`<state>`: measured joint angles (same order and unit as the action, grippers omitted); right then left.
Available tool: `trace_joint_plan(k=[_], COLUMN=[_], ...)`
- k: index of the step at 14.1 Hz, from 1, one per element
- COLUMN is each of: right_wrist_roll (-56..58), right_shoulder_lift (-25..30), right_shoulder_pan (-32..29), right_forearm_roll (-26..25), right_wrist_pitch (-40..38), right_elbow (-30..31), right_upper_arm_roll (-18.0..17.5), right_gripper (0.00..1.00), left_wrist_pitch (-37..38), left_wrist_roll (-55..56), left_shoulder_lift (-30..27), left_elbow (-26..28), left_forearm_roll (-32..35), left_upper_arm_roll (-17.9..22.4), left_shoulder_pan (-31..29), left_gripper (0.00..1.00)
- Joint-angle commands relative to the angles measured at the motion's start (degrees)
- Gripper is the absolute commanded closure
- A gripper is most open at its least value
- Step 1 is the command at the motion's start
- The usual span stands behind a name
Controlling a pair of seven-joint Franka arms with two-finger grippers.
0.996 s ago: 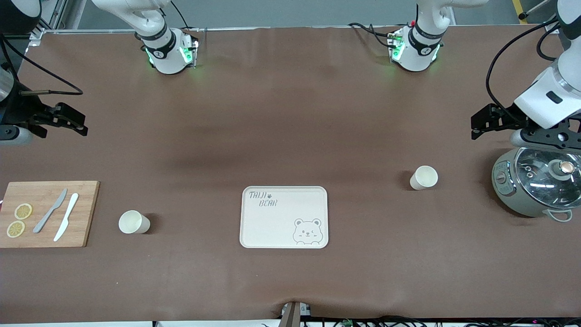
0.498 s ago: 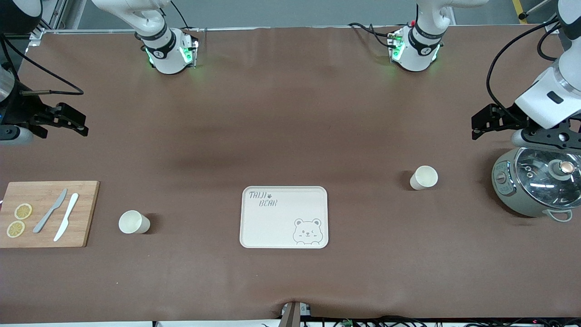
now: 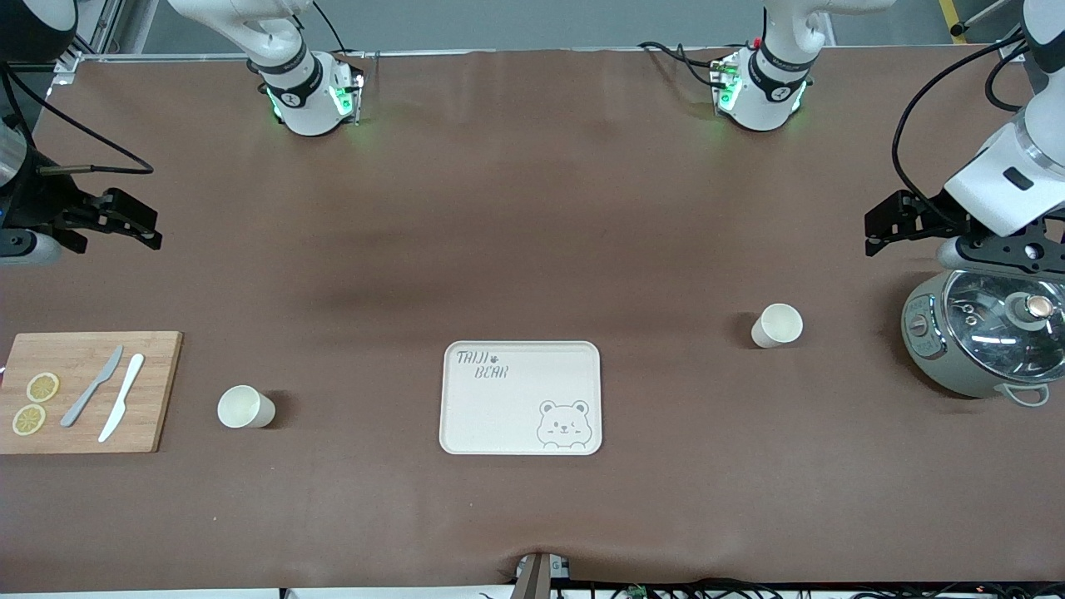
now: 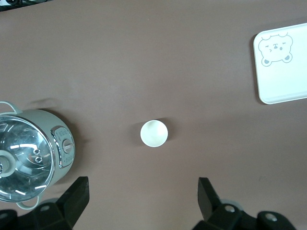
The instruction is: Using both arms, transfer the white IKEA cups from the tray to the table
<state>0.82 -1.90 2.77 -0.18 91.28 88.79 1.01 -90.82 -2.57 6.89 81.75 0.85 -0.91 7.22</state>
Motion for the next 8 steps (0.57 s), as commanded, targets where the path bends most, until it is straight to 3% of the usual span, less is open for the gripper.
trace_joint_plan(k=[1,8], right_wrist_roll=[-0.91,-0.82], right_shoulder_lift=[1.55,1.55], right_shoulder_pan=[0.31,0.31], right_forearm_roll=[-1.14,-1.23], right_wrist_pitch=[0.3,0.38], right_elbow=[1.21,1.39], right_upper_arm_roll=[-0.05,-0.05], right_gripper=[0.0,0.0], left_wrist_pitch=[-0.32,-1.12], left_wrist_roll=[-0.59,-0.59], left_shoulder_lift=[-0.12,-0.12], left_elbow=[-0.18,-0.18], left_forearm_roll=[1.35,1.26], left_upper_arm_roll=[-0.32,-0.32], left_shoulder_pan=[-0.36,-0.36], left_gripper=[0.0,0.0])
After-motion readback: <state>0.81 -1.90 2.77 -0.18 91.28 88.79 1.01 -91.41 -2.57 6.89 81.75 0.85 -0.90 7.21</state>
